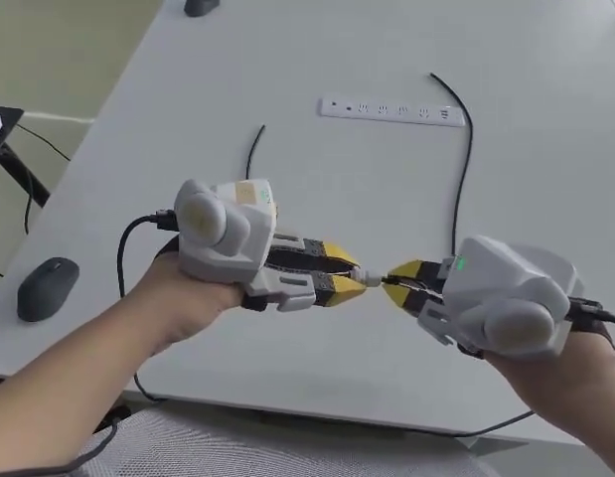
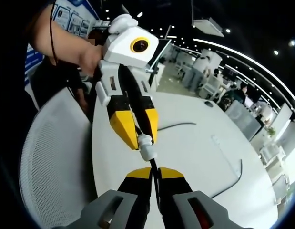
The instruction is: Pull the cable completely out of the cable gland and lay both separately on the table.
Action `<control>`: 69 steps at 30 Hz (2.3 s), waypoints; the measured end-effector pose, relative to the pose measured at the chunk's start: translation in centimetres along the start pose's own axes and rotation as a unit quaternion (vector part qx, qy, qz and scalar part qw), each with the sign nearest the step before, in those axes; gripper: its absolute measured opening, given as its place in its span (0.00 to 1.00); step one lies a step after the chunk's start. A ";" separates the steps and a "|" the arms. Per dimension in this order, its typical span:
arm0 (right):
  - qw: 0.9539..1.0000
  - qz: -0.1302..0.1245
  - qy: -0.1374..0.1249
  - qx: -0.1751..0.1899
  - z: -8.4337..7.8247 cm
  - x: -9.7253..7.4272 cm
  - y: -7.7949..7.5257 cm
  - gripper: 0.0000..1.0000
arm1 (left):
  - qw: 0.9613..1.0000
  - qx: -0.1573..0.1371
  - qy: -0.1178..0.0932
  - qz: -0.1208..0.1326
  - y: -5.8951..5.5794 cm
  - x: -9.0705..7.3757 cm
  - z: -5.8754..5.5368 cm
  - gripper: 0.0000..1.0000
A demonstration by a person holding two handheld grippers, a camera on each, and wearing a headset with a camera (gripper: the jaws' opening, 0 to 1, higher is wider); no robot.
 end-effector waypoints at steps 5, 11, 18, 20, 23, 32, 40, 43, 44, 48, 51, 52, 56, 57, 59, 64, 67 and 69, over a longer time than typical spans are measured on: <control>1.000 -0.002 0.004 0.012 -0.1 0.2 0.0 0.00 | 1.000 -0.001 0.001 0.002 0.1 0.1 0.0 0.15; 1.000 -0.003 0.004 0.019 -0.2 0.3 0.0 0.00 | 1.000 -0.002 0.001 0.003 0.1 0.1 0.1 0.15; 0.999 -0.016 0.019 0.035 -1.2 0.3 -0.7 0.00 | 1.000 -0.005 -0.004 0.007 0.2 -0.3 0.1 0.15; 0.999 -0.021 0.023 0.039 -1.5 0.4 -0.9 0.00 | 1.000 -0.006 -0.006 0.008 0.2 -0.2 0.1 0.15; 0.998 -0.027 0.029 0.049 -1.9 0.5 -1.1 0.00 | 1.000 -0.006 -0.007 0.008 0.2 -0.1 0.1 0.15; 0.994 -0.042 0.048 0.091 -3.3 0.8 -1.4 0.00 | 1.000 -0.004 -0.006 0.008 0.1 0.4 0.2 0.15; 0.986 -0.057 0.069 0.142 -4.4 1.0 -1.5 0.00 | 1.000 -0.008 -0.010 0.013 0.1 0.2 0.2 0.15; 0.982 -0.061 0.078 0.162 -5.0 0.9 -1.5 0.00 | 1.000 -0.009 -0.010 0.013 -0.1 0.2 0.1 0.15; 0.980 -0.063 0.081 0.173 -5.2 0.9 -1.5 0.00 | 1.000 -0.009 -0.011 0.013 -0.1 0.2 0.1 0.15; 0.969 -0.076 0.107 0.210 -6.2 0.9 -1.5 0.00 | 1.000 -0.010 -0.016 0.016 -0.3 0.2 0.1 0.15; 0.960 -0.083 0.119 0.239 -6.8 0.8 -1.5 0.00 | 1.000 -0.009 -0.019 0.020 -0.3 0.1 0.2 0.15; 0.958 -0.084 0.120 0.247 -6.9 0.8 -1.6 0.00 | 1.000 -0.009 -0.019 0.020 -0.3 0.1 0.2 0.15; 0.955 -0.084 0.128 0.256 -7.5 0.8 -1.4 0.00 | 0.999 -0.006 -0.019 0.027 -0.2 0.2 0.3 0.15; 0.954 -0.083 0.130 0.257 -7.5 0.8 -1.3 0.00 | 0.999 -0.005 -0.017 0.028 -0.2 0.2 0.3 0.15; 0.955 -0.084 0.130 0.253 -7.5 0.8 -1.2 0.00 | 0.999 -0.005 -0.017 0.032 -0.2 0.3 0.3 0.15; 0.961 -0.086 0.120 0.234 -7.4 0.7 -1.0 0.00 | 0.999 -0.004 -0.021 0.045 -0.1 0.2 0.5 0.15; 0.966 -0.088 0.113 0.216 -7.3 0.7 -1.0 0.00 | 0.999 -0.006 -0.023 0.048 -0.1 0.1 0.5 0.15; 0.971 -0.080 0.111 0.198 -7.2 0.6 -0.7 0.00 | 0.999 -0.006 -0.023 0.047 -0.2 0.1 0.5 0.15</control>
Point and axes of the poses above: the centre of the closed fingertips' face, and the gripper's own axes: x roughly forward along the fingers, y roughly to its left, z roughly out of its top, the point moved 8 cm from there along -x, roughly backward along the fingers, and after that the axes turned 12 degrees about -z, right-handed, at the moved point
